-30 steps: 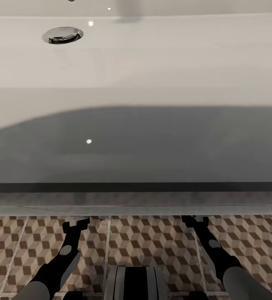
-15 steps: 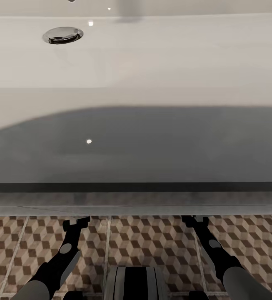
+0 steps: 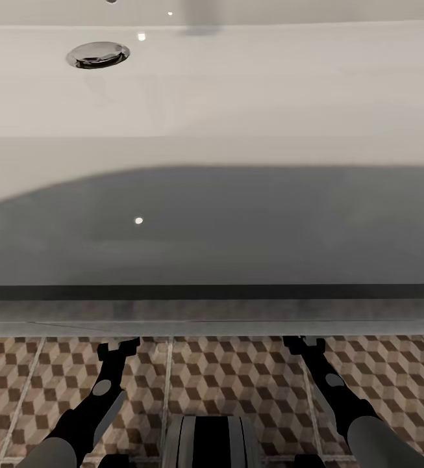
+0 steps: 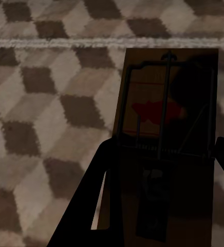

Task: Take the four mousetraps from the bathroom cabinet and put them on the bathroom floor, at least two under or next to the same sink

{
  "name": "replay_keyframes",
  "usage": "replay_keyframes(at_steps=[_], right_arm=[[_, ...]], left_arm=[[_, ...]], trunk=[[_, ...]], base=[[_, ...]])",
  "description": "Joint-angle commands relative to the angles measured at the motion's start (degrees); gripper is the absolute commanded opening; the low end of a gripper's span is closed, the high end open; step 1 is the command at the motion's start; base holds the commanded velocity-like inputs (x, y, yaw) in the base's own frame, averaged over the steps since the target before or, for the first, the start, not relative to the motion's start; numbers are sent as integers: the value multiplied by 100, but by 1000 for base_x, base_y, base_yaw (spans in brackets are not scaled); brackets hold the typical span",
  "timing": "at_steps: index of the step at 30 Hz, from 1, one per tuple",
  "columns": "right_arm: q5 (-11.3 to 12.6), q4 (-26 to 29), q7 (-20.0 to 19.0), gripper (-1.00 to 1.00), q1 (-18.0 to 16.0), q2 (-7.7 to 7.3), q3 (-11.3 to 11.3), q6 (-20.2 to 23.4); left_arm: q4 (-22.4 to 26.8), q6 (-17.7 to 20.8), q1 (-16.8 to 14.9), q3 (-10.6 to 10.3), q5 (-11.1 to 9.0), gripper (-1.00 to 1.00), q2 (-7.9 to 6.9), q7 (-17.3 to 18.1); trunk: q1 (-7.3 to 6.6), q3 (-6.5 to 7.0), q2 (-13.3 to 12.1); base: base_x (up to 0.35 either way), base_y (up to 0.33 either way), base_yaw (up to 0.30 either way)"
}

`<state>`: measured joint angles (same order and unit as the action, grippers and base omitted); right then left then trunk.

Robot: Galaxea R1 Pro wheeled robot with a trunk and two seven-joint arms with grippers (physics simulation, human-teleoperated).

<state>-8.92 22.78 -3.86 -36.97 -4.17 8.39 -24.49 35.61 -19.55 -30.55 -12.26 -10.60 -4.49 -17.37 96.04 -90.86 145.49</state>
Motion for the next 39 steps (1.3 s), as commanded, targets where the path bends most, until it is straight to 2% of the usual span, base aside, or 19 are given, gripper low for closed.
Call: replay_keyframes(at_steps=[1,20,29,39], right_arm=[[-38,-4,-45,-100,-3,4,49,-21],[-31,-9,-45,-100,-3,4,56,-21],[-31,-11,-45,-100,-3,4,57,-21],[-31,-11,-45,-100,-3,4,58,-21]], left_arm=[[-2,-22,-4,-48,-56,-100,-5,-38],[5,-5,-4,-48,-59,-100,3,-38],[458,3,-4,-40,-56,-100,-18,-38],[517,4,-4,117,-54,-100,-23,-39]], trunk=[[-1,-3,1],[-1,-3,1],[-1,-3,1],[-1,-3,1]], base=[[0,0,0],[0,0,0],[0,0,0],[0,0,0]])
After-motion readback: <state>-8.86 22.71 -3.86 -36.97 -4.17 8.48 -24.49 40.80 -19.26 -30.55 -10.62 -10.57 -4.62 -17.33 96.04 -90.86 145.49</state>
